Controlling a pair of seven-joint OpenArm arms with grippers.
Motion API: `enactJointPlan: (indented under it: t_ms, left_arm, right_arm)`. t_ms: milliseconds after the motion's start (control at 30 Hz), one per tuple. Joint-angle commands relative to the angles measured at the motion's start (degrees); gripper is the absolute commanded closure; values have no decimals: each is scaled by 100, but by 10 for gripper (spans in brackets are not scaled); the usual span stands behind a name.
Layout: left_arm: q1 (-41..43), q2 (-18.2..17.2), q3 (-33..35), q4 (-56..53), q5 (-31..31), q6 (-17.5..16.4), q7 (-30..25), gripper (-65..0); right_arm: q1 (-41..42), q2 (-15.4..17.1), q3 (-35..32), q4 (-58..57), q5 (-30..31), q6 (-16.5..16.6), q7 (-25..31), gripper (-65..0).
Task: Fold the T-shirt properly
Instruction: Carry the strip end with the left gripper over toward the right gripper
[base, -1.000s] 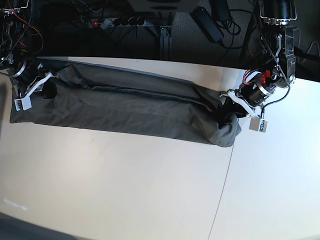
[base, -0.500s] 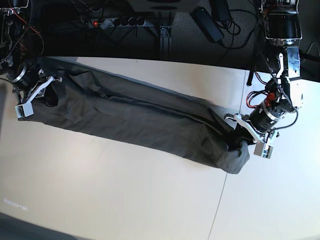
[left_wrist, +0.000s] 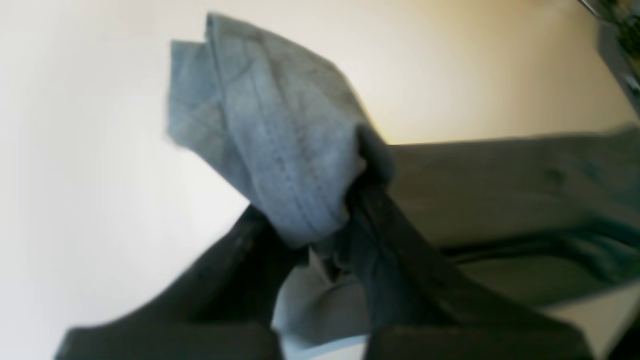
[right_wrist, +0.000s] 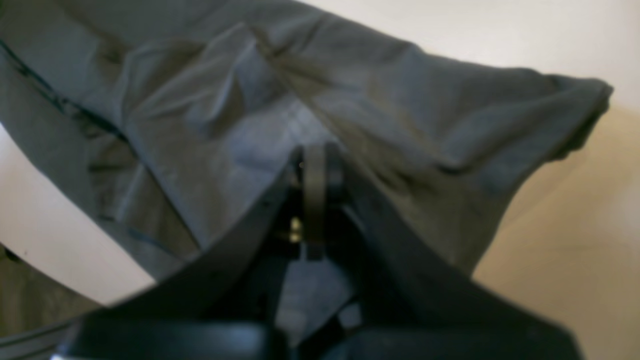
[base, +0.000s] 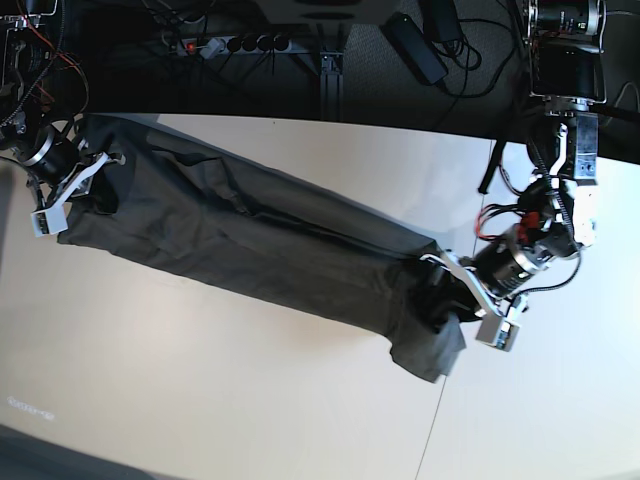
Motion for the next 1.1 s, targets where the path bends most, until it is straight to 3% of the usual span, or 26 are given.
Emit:
enactJointPlan:
  t_ms: [0, 133, 267, 433, 567, 700, 867, 1067]
  left_arm:
    - [-105, 101, 221, 212, -105, -37, -98, 0]
    - [-107, 479, 1244, 382, 352, 15, -92, 0]
    - [-107, 761, 2181, 380, 1045, 490, 57, 0]
    - [-109, 1021, 3001, 282, 1818, 505, -59, 0]
    - [-125, 1137, 3121, -131, 1969, 505, -433, 0]
    - [-125, 1379, 3123, -505, 1965, 503, -680, -125]
    - [-122, 1834, 3134, -562, 1969, 505, -531, -240]
    - [-122, 2367, 3132, -562, 2181, 553, -83, -256]
  right_arm:
    - [33, 125, 46, 98, 87, 424, 105, 0]
    - [44, 125, 46, 98, 85, 424, 105, 0]
    - [44, 127, 44, 98, 81, 424, 105, 0]
    - [44, 125, 44, 98, 85, 422, 105, 0]
    - [44, 125, 44, 98, 85, 424, 103, 0]
    - [44, 125, 46, 98, 90, 424, 105, 0]
    - [44, 122, 44, 98, 90, 424, 105, 0]
    - [44, 125, 44, 98, 87, 424, 105, 0]
